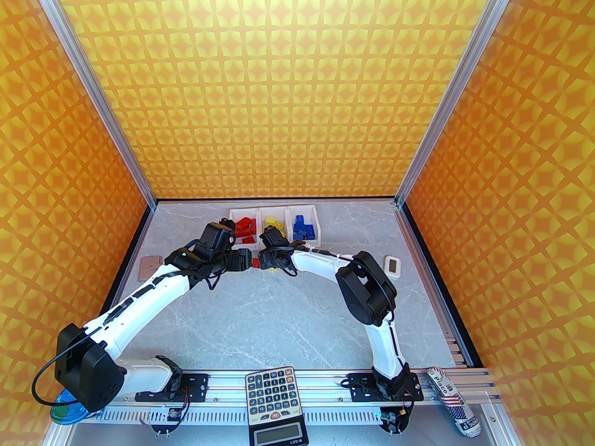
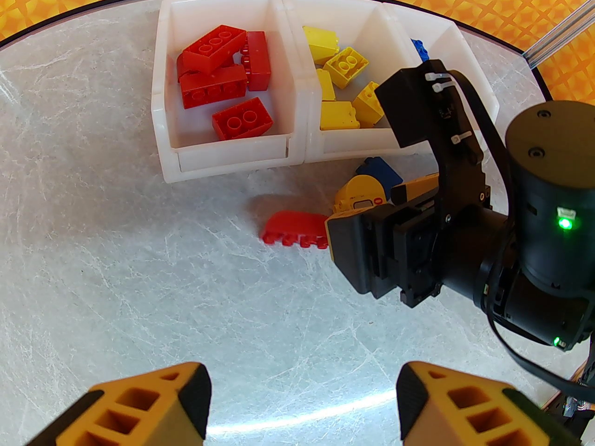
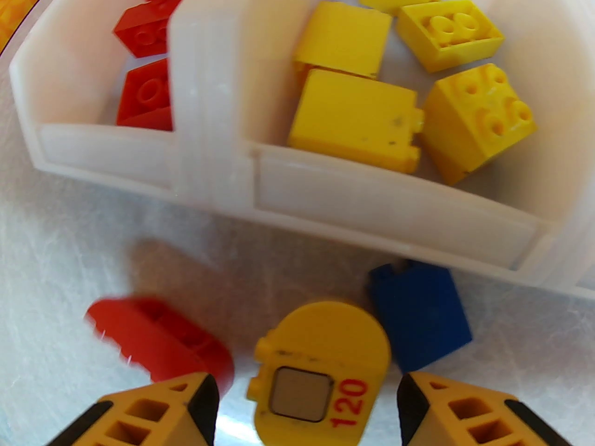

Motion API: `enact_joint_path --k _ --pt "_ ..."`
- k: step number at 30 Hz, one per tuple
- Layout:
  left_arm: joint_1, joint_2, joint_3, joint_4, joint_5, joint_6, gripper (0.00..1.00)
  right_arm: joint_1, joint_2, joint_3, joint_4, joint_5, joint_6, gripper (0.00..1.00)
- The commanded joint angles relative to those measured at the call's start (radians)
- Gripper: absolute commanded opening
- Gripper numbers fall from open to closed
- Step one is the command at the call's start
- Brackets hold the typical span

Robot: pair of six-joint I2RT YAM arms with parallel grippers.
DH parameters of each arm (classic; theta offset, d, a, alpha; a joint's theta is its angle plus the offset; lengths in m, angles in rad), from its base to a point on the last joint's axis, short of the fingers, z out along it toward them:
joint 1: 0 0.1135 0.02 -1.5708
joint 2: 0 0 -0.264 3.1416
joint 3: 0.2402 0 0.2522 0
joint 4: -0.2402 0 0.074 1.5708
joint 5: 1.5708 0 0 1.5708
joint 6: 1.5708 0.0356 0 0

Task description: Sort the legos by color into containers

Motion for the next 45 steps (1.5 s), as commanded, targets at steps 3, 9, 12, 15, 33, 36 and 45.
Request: enact_joint_path --k 3,9,12,15,33,36,45 --pt "0.0 -0.026 -0.01 -0.022 -0.023 -0.004 0.7 0.002 0.02 0.015 -0.061 0.062 0.027 0.69" --pt "0.002 -0.03 -0.01 -0.024 -0.024 -0.005 0.7 0.002 0.04 0.047 -0.082 0.051 0.027 0.69" --pt "0.002 -0.038 -0.012 -0.027 -0.025 -0.004 0.71 0.002 0.046 0.049 -0.082 0.043 0.025 0.69" --pt "0.002 -0.039 -0.012 -0.028 -0.026 -0.003 0.7 0.002 0.057 0.065 -0.09 0.03 0.019 0.68" --pt "0.001 -0.051 -0.02 -0.035 -0.032 -0.003 0.71 0.002 0.071 0.092 -0.091 -0.033 -0.033 0.49" --pt "0.002 -0.056 -0.017 -0.034 -0.031 -0.002 0.71 0.002 0.045 0.072 -0.092 -0.047 -0.048 0.44" --pt "0.0 -0.054 -0.016 -0.028 -0.033 -0.007 0.71 0.002 -0.115 -0.013 -0.095 -0.057 -0.089 0.36"
